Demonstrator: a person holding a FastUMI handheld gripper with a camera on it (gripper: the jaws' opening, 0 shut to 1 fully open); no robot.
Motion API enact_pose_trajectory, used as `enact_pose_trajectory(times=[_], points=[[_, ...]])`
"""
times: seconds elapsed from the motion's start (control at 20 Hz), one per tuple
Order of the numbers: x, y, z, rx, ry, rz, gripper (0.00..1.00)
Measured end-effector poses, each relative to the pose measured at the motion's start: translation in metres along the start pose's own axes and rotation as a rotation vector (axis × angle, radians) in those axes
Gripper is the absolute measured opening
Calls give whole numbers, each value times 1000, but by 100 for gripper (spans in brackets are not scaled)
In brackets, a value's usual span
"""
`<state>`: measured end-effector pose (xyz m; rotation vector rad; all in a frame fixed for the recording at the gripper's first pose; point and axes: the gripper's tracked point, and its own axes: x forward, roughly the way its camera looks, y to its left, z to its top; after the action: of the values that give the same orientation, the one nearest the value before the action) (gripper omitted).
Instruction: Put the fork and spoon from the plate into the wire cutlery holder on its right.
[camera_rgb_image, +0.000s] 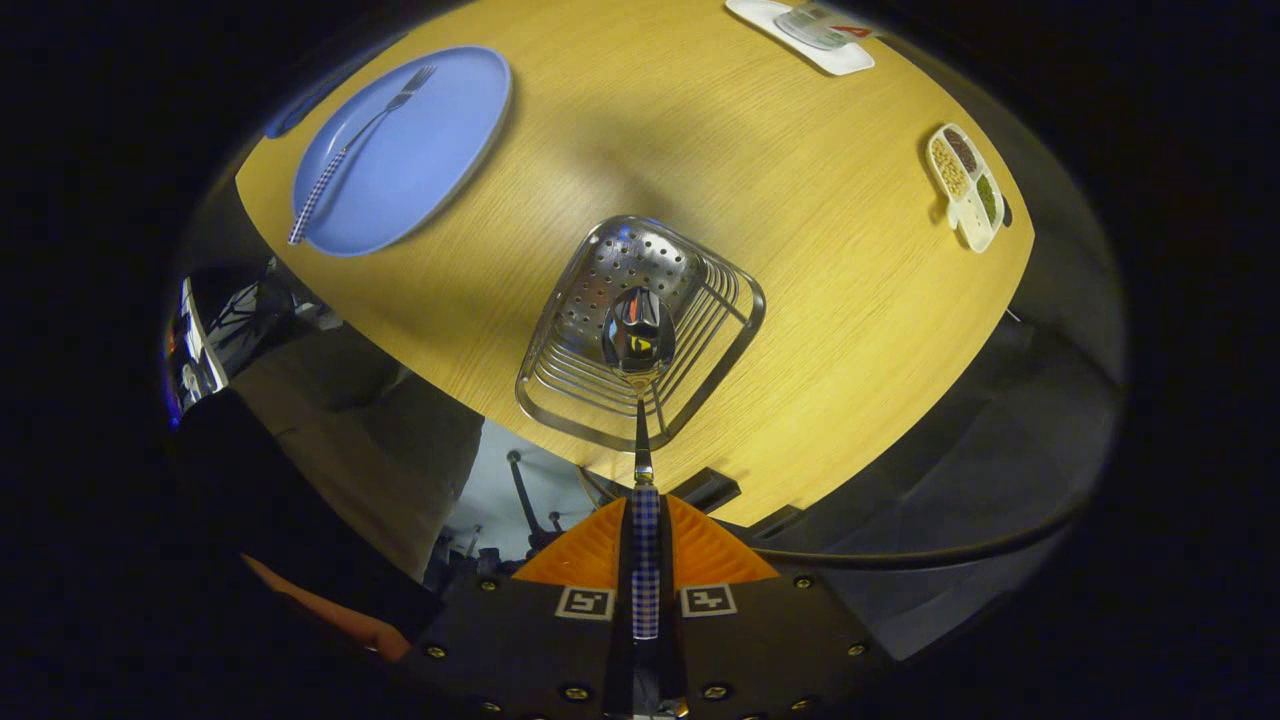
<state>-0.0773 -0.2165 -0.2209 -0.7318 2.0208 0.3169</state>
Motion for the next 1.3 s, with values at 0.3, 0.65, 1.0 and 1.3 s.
enact_pose_trajectory(times=[0.3, 0.65, 1.0, 1.3], points=[[1, 0, 19, -8, 11, 32, 11], [-1, -4, 13, 25, -28, 44, 14], [-31, 4, 2, 74, -147, 80, 44], [-67, 38, 13, 206, -493, 45, 67]])
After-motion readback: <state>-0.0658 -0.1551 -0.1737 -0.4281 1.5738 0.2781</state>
